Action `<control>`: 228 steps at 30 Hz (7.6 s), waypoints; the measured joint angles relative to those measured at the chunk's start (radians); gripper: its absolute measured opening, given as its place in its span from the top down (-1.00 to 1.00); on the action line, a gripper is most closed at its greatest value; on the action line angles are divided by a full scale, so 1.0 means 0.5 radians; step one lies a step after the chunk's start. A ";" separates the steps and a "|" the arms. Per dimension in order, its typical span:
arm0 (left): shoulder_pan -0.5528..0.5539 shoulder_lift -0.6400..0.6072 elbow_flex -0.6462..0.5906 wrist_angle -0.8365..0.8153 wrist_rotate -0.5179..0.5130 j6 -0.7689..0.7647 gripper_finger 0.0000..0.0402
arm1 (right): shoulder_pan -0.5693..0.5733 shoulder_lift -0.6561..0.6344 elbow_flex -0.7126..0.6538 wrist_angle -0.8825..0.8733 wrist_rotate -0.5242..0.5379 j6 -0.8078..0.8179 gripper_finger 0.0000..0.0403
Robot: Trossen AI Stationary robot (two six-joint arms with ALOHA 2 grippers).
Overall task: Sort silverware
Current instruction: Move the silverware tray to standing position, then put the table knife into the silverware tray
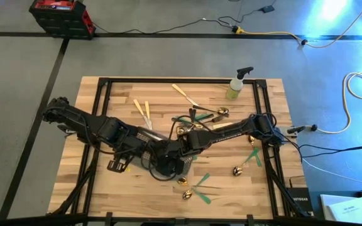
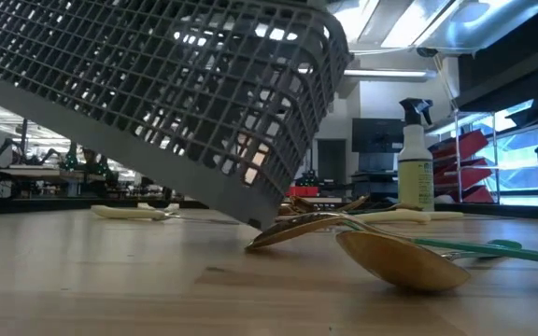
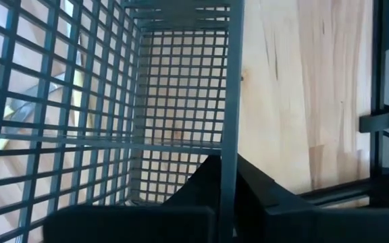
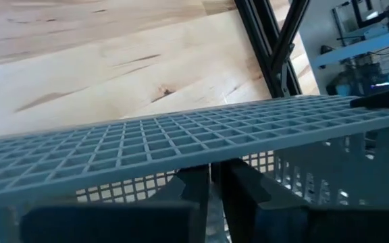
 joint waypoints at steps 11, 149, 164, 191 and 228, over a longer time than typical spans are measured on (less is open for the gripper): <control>-0.001 0.000 0.000 -0.016 0.025 -0.022 1.00 | 0.013 -0.018 0.001 -0.026 0.024 0.051 0.16; -1.565 -0.768 -1.506 0.940 -0.920 -2.003 1.00 | 0.402 -2.004 -2.721 1.859 0.084 1.350 1.00; -1.564 -0.768 -1.506 0.943 -0.867 -1.999 1.00 | 0.402 -2.004 -2.721 1.859 0.083 1.350 1.00; -1.564 -0.766 -1.139 0.964 -0.849 -1.879 0.32 | 0.402 -1.910 -2.719 1.945 0.415 1.364 1.00; -0.860 -1.000 -0.974 -0.081 -0.938 -1.782 0.32 | 0.402 -0.252 -1.521 1.957 0.742 1.715 1.00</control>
